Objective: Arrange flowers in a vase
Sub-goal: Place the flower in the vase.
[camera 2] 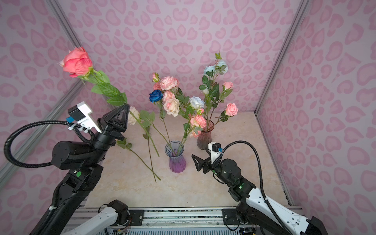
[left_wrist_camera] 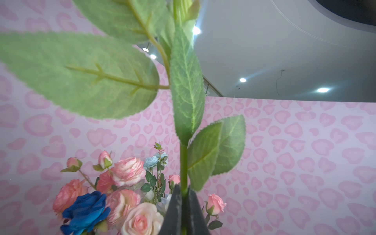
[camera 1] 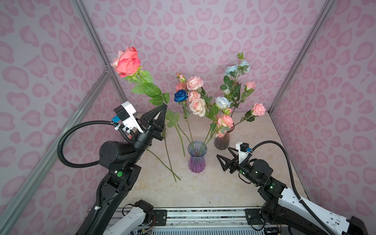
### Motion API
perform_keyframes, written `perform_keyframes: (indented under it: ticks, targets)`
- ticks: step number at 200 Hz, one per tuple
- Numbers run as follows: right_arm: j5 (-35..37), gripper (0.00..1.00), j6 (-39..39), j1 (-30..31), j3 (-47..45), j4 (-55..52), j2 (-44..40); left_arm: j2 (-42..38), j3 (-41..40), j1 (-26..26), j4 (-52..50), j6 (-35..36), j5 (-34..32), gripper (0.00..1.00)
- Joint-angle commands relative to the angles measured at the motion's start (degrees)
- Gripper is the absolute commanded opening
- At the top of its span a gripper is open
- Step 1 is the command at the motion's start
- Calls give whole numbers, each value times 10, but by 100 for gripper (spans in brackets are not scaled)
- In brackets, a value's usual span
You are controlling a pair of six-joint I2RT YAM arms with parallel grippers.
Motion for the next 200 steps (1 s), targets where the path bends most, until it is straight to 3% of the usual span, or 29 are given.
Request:
perform_keyframes:
  ticks: [1, 53, 129, 142, 161, 178, 200]
  targets:
    - [15, 93, 5, 0, -9, -5, -11, 52, 23, -64, 67, 113, -45, 3]
    - [31, 94, -1, -1, -30, -20, -53, 88, -30, -136, 65, 181, -94, 3]
    - [10, 94, -4, -5, -24, -8, -18, 119, -81, -159, 60, 212, -125, 3]
    - [13, 94, -2, -5, -26, -5, -17, 120, -87, -159, 46, 209, -124, 14]
    - [13, 94, -6, -5, -25, -9, -19, 116, -105, -161, 23, 206, -126, 20]
    - [15, 94, -9, -5, -24, -17, -25, 104, -127, -162, 7, 199, -136, 31]
    - [19, 94, -9, -5, -26, -24, -34, 88, -145, -162, -25, 195, -149, 35]
